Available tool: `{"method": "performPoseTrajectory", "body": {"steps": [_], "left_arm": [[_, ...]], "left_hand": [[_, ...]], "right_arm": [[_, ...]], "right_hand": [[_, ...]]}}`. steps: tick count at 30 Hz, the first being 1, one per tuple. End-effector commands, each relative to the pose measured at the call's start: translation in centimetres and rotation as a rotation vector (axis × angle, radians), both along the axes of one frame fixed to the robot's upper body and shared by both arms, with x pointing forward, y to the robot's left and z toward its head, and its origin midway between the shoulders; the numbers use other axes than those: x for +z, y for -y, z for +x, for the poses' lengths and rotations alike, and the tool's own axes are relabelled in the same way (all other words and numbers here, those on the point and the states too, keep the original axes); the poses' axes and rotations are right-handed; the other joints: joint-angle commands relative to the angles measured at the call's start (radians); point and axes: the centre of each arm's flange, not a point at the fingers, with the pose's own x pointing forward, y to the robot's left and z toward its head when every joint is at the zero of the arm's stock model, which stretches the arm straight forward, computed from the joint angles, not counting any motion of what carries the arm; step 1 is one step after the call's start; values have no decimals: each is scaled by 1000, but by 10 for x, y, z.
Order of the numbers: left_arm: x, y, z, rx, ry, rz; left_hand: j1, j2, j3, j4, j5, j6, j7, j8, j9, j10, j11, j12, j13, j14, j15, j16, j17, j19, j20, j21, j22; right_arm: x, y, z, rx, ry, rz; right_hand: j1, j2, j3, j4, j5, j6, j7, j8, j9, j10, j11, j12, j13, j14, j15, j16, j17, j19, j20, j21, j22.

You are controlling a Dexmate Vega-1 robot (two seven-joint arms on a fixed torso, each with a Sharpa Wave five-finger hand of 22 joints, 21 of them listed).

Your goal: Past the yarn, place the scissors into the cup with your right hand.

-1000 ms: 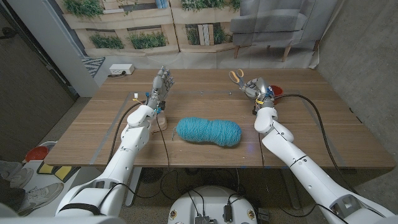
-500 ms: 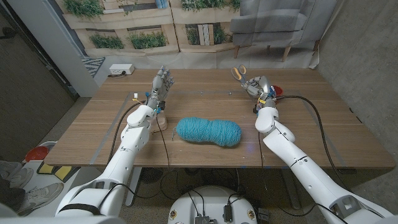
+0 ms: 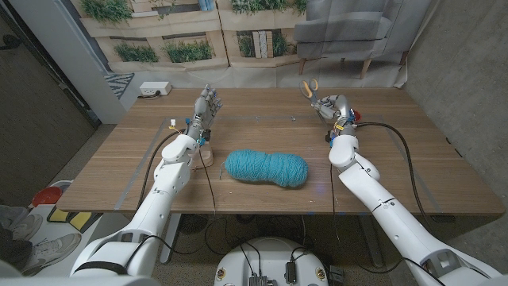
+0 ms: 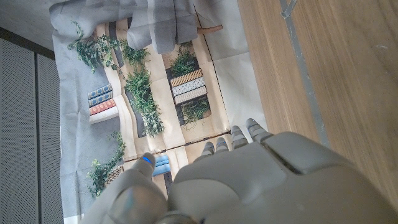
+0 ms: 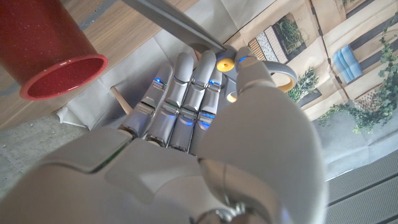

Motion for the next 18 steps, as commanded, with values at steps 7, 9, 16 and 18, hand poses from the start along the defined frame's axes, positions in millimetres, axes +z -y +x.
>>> {"method": "performPoseTrajectory", "body": {"steps": [7,9,16,18], "left_arm": [[0,-2,1,3,-2,-2],[1,-2,1,4,-1,-3],[3,-1,0,2,5,-7],[3,0,0,1,4,-5]], "left_hand": [[4,2,-3,-3,4,-113,1,2,5,-148,4,3,2,-172,-1,5,4,-74,2,-4,2],[4,2,-4,-3,4,-112,0,2,5,-148,3,3,2,-172,-1,5,4,-74,1,-4,2],[4,3,-4,-3,4,-113,1,2,5,-149,4,3,2,-173,0,4,4,-73,1,-4,2],[4,3,-4,-3,4,-112,1,2,5,-149,4,3,2,-173,0,5,4,-73,1,-4,2]], "right_arm": [[10,21,9,103,47,164],[11,23,10,108,52,178],[13,30,11,117,63,209],[13,32,12,122,66,224]], "right_hand": [[90,94,42,16,4,57,-11,54,132,5,0,-5,2,-25,-111,12,3,-5,-3,18,9],[90,93,42,15,4,57,-11,54,132,4,1,-5,3,-25,-111,13,3,-6,-4,19,10],[90,93,45,15,5,60,-15,52,132,4,0,-4,5,-27,-111,14,3,-8,-5,26,12],[90,92,46,15,5,58,-13,51,131,4,0,-4,6,-27,-112,14,2,-9,-6,29,13]]}}
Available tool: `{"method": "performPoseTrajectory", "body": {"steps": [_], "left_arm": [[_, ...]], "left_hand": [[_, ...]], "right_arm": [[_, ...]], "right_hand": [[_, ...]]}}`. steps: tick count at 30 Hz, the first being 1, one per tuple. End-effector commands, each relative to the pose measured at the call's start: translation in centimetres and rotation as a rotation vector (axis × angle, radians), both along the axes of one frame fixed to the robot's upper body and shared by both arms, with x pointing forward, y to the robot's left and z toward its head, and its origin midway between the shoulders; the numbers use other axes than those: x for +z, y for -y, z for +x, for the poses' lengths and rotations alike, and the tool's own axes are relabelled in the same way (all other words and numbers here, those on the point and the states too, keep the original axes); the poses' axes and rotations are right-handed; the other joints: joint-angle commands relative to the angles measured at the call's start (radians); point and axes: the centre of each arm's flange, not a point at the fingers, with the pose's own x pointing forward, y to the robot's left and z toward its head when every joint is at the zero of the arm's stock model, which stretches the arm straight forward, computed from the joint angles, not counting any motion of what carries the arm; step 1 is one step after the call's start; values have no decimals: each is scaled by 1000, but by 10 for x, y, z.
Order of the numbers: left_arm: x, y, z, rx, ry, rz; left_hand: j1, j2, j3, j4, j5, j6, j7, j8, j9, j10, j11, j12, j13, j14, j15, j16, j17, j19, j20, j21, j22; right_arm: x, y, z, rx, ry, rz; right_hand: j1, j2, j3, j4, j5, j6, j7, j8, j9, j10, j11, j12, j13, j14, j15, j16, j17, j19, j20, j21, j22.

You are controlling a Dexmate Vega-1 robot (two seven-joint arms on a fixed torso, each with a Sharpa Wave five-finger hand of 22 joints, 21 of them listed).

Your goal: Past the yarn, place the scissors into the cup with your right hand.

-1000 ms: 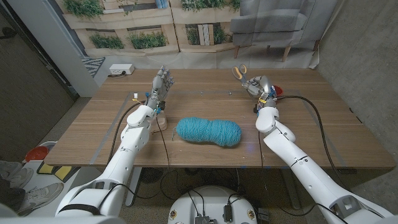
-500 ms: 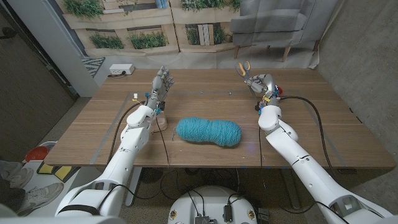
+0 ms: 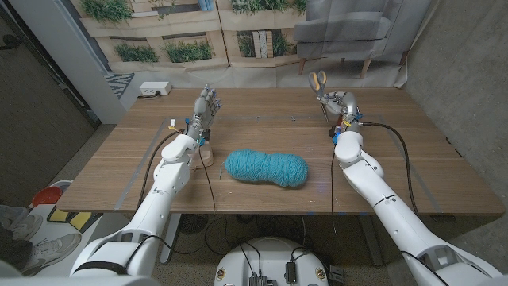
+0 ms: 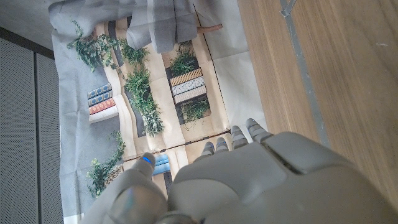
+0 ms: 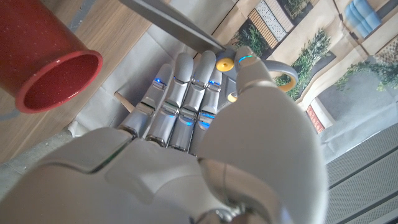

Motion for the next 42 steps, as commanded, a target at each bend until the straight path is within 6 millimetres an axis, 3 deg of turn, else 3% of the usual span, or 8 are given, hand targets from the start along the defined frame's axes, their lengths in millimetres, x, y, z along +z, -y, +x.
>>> {"method": "performPoseTrajectory", "body": {"steps": [1,22,42], "left_arm": [[2,1,-1,-1,4,-4],[1,3,-6,-3,8,-6],[-1,1,-9,6,7,-6]], "left_hand": [[4,3,-5,-3,4,-112,1,2,5,-149,4,3,2,-172,0,5,4,-73,0,0,2],[4,4,-7,-2,4,-110,1,3,5,-147,2,4,2,-172,0,5,5,-72,1,-1,2],[3,3,-9,-2,4,-109,3,3,5,-147,2,3,2,-171,0,5,5,-71,1,-1,2]], "right_arm": [[4,15,4,32,24,81],[9,37,0,24,50,149],[16,58,13,-15,49,186]], "right_hand": [[90,92,41,20,4,59,-13,51,131,4,0,-4,3,-27,-112,4,3,-5,-2,8,4],[94,94,50,19,6,51,-19,41,131,-6,-13,-9,4,-36,-115,6,3,-22,-18,28,10],[95,96,50,21,5,52,-23,36,134,-7,-12,-12,2,-38,-116,14,3,-31,-24,51,15]]}}
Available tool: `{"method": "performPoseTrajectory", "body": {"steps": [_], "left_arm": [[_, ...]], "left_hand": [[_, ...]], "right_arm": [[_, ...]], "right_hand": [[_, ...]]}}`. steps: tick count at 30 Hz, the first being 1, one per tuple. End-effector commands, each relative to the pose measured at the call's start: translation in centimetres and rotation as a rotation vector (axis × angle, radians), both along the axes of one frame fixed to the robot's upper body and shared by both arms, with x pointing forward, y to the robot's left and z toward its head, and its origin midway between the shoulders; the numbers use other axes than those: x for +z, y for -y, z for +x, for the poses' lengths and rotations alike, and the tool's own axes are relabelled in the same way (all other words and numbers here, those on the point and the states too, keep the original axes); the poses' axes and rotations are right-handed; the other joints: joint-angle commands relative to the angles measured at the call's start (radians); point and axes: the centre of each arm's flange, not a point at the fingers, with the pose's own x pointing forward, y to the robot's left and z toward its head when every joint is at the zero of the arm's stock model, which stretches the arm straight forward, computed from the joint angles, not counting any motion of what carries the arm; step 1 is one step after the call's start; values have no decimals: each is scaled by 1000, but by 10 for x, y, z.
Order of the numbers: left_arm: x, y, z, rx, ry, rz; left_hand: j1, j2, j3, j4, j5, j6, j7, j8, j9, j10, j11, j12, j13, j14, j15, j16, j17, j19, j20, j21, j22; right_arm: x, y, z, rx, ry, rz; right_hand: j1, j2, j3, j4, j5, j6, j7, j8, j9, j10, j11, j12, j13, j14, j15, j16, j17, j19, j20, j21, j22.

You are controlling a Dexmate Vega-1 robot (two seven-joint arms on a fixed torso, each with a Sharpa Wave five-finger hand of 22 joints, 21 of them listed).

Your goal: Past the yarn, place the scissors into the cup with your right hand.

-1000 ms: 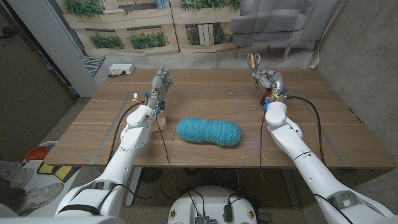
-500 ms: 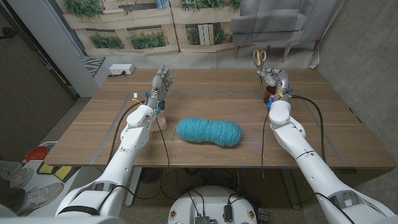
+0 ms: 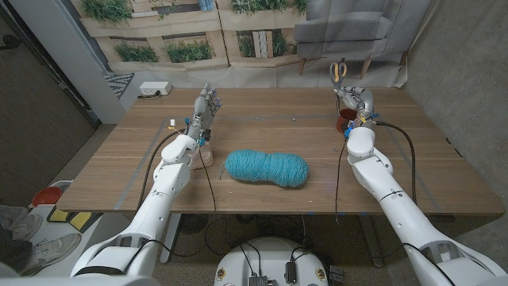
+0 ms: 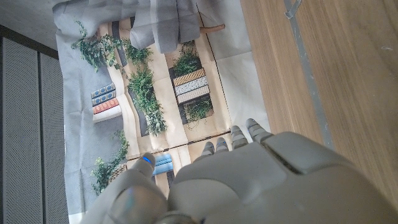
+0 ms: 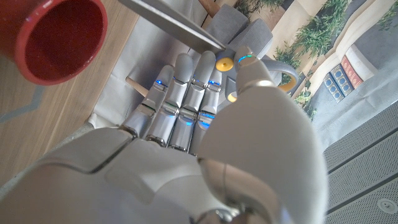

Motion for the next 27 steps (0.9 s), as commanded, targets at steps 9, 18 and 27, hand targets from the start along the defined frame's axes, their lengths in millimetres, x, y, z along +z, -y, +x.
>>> {"method": "performPoseTrajectory", "body": {"steps": [9,18,27], "left_arm": [[-1,-1,1,9,-6,-1],[0,-5,1,18,-3,-4],[0,-6,1,20,-2,-4]], "left_hand": [[3,3,-5,2,4,-109,1,3,5,-147,2,3,2,-172,0,5,5,-71,1,-1,2],[3,3,-6,2,4,-108,1,3,5,-147,3,3,2,-171,1,5,5,-71,1,-2,2],[3,3,-7,2,4,-108,1,3,5,-147,2,3,2,-171,0,5,5,-71,1,-2,2]], "right_arm": [[8,19,15,-33,-6,20],[8,23,23,-15,-3,35],[8,27,28,-23,-8,38]], "right_hand": [[93,97,44,27,4,59,-40,34,131,2,-7,2,3,-33,-118,11,3,-14,-6,20,7],[94,99,45,28,4,60,-48,29,128,-6,-9,2,8,-40,-120,9,1,-26,-16,28,8],[94,102,43,30,2,60,-53,26,128,-8,-14,-1,8,-42,-120,11,1,-33,-23,38,8]]}}
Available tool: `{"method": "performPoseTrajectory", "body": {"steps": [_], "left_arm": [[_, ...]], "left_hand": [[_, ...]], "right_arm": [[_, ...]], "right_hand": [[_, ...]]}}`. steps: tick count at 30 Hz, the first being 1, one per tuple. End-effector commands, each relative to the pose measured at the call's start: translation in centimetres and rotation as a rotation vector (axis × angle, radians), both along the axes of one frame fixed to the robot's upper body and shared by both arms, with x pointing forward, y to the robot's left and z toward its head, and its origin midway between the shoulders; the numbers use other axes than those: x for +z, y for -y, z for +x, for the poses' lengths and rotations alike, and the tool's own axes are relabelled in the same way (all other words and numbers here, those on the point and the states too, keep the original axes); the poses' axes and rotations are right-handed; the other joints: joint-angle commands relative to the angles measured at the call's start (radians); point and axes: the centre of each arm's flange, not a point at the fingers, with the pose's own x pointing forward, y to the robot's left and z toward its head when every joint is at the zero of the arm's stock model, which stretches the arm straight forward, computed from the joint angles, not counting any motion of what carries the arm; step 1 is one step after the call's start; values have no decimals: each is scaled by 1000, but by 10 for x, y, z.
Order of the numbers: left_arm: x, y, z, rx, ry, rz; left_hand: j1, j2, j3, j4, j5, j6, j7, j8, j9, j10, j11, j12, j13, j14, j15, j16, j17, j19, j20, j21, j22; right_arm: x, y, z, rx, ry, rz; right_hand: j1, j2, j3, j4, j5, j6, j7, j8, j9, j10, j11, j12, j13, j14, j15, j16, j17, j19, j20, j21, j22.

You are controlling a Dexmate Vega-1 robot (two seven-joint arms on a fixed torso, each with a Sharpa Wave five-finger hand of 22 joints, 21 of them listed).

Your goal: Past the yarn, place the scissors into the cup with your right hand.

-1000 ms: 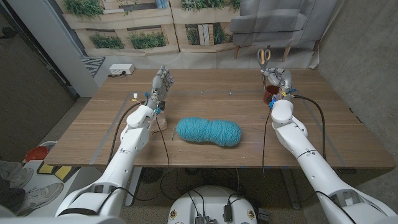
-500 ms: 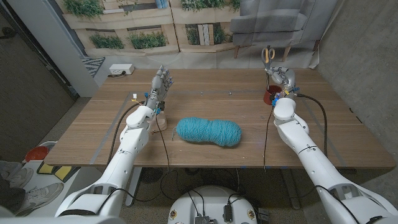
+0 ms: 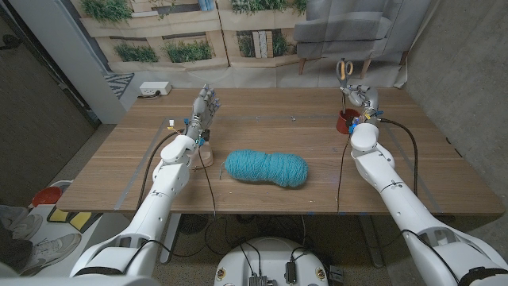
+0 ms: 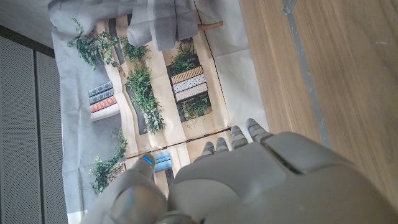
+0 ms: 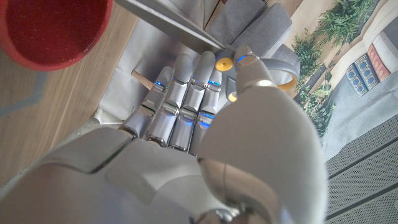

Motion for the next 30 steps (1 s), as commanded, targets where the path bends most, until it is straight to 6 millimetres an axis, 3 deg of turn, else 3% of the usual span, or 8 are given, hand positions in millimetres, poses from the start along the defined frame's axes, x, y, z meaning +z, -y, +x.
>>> {"method": "performPoseTrajectory", "body": {"steps": [1,30], "left_arm": [[1,-2,0,6,4,-1],[2,2,-2,1,8,0]], "left_hand": [[3,3,-3,-2,4,-108,0,2,5,-146,3,3,2,-171,0,5,5,-71,1,-2,2],[3,3,-5,-2,4,-108,-2,2,5,-145,2,4,2,-170,0,5,5,-70,2,-3,3]], "right_arm": [[0,6,7,-5,-4,13],[-16,22,15,-25,-35,32]], "right_hand": [[94,102,36,36,6,61,-53,26,127,0,-5,-1,1,-35,-120,5,4,-3,-26,11,4],[103,110,31,36,0,55,-66,17,129,-15,-13,-9,1,-48,-124,2,1,-26,-47,41,2]]}}
